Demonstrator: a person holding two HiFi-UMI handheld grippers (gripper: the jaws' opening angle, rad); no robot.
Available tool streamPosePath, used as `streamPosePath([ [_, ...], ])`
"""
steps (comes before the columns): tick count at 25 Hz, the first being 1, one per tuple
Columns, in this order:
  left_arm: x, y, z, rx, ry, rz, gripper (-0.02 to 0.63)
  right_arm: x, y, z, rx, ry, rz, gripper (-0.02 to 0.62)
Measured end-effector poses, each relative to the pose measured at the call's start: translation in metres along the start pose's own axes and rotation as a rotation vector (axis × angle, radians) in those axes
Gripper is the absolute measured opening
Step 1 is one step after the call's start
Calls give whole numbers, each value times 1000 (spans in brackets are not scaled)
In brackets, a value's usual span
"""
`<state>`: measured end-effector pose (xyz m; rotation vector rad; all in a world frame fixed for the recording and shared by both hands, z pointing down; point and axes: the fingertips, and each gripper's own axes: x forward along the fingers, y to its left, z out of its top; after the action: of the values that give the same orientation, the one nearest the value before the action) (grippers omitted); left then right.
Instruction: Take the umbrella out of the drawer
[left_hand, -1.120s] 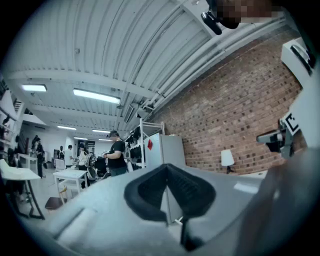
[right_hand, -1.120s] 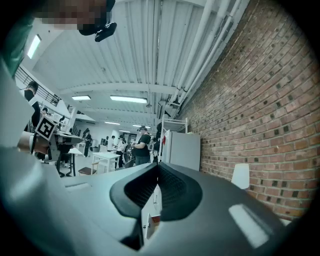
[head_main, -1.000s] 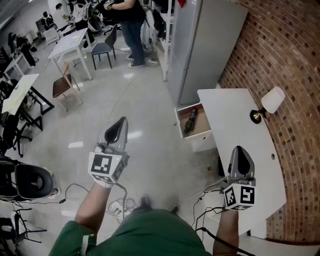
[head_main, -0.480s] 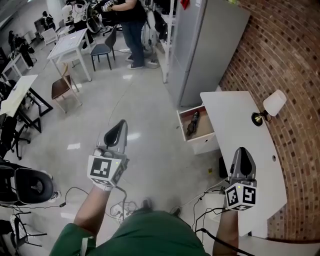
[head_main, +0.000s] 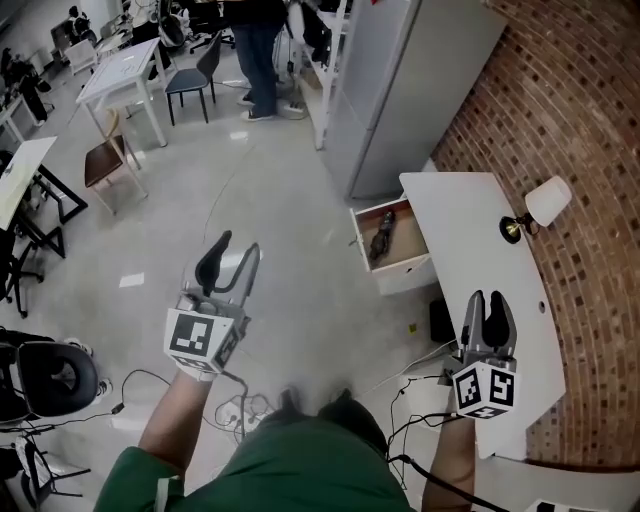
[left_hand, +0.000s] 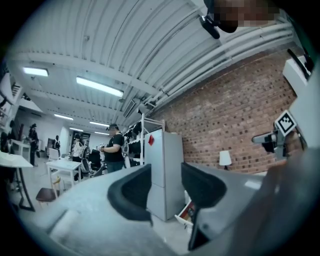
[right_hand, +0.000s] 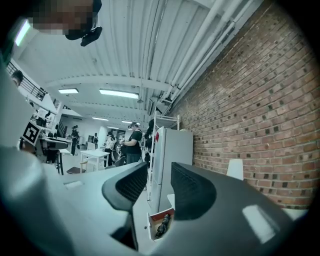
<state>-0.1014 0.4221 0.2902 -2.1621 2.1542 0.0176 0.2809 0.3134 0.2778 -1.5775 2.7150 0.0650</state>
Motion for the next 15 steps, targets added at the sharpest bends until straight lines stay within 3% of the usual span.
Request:
streamPosePath([
  [6, 24, 4, -29, -33, 32, 2, 189, 31, -7, -24, -2, 40, 21, 144],
  [15, 95, 23, -39, 8, 90, 55, 182, 133, -15, -73, 116, 103, 113, 143],
])
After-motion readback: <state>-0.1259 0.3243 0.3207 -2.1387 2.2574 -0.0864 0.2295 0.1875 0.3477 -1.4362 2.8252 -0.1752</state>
